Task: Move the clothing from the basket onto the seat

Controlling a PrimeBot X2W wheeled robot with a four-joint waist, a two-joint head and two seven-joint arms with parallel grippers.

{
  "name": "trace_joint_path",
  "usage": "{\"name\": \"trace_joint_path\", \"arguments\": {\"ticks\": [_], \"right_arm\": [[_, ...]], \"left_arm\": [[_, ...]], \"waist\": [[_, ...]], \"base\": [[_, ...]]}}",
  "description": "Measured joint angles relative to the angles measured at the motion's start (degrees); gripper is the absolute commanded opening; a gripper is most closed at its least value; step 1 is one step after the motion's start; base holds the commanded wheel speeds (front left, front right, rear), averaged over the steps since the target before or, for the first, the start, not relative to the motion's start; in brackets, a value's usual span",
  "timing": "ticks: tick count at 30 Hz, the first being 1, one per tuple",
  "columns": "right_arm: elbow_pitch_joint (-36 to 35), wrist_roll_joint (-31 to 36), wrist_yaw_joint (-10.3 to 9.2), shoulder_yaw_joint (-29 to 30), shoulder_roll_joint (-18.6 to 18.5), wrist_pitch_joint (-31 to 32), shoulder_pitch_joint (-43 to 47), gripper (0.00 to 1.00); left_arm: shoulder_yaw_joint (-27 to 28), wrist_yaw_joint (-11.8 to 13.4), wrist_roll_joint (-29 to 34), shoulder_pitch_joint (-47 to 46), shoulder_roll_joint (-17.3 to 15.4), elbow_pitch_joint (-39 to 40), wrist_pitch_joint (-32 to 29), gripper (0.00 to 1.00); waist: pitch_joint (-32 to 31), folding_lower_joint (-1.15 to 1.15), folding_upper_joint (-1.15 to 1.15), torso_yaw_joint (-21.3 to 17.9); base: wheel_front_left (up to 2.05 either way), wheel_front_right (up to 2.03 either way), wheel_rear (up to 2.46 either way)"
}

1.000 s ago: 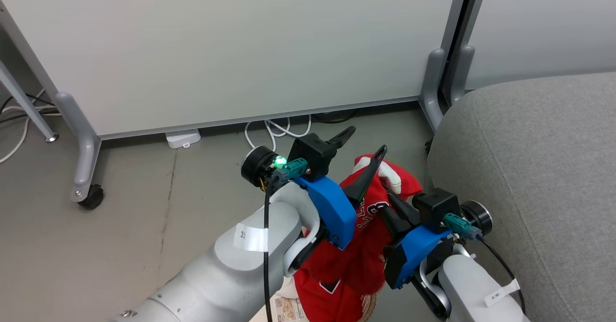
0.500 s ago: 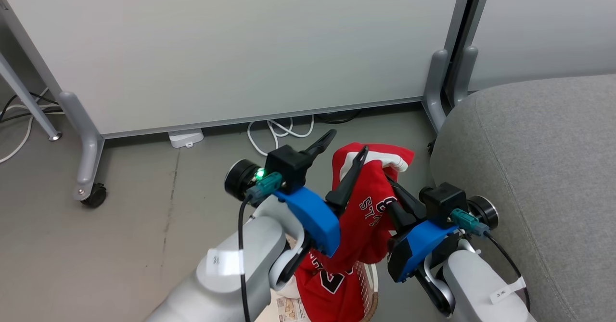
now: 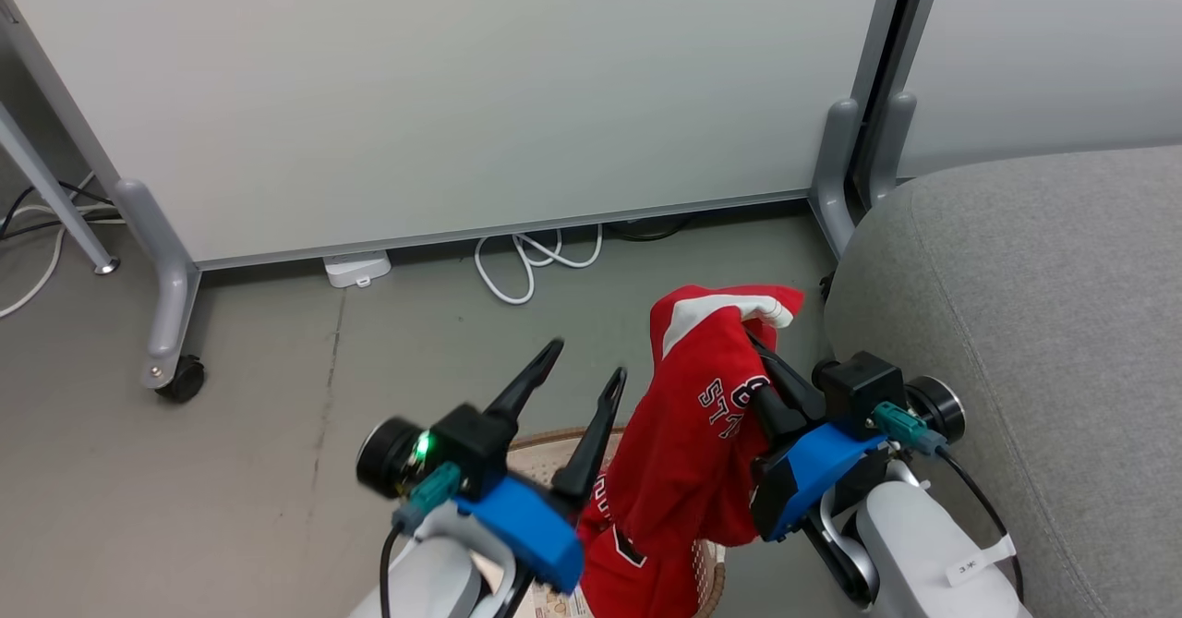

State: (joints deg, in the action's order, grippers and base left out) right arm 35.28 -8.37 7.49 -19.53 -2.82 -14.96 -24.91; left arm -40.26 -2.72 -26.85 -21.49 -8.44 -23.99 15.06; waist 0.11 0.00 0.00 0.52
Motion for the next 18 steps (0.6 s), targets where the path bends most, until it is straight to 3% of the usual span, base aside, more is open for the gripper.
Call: {"name": "trace_joint_path", "arguments": {"ticks": [9,18], "right_arm": [[-0.37,-0.34,0.0,-0.11,0.0,0.0,0.64,0.0],[-0.41,-0.33,0.0,0.55,0.0,0.0,0.76,0.0]], "left_arm": [[8.69,-0.98,5.01,9.85,-0.12,1.9,0.0,1.0],[14.14,-2.78,8.62,13.35,1.31,2.56,0.0,1.0]], "waist": [[-0.19,0.0,0.0,-0.33],[-0.08,0.0,0.0,-0.08]], "base": [[0.0,0.0,0.0],[0.0,0.0,0.0]]}}
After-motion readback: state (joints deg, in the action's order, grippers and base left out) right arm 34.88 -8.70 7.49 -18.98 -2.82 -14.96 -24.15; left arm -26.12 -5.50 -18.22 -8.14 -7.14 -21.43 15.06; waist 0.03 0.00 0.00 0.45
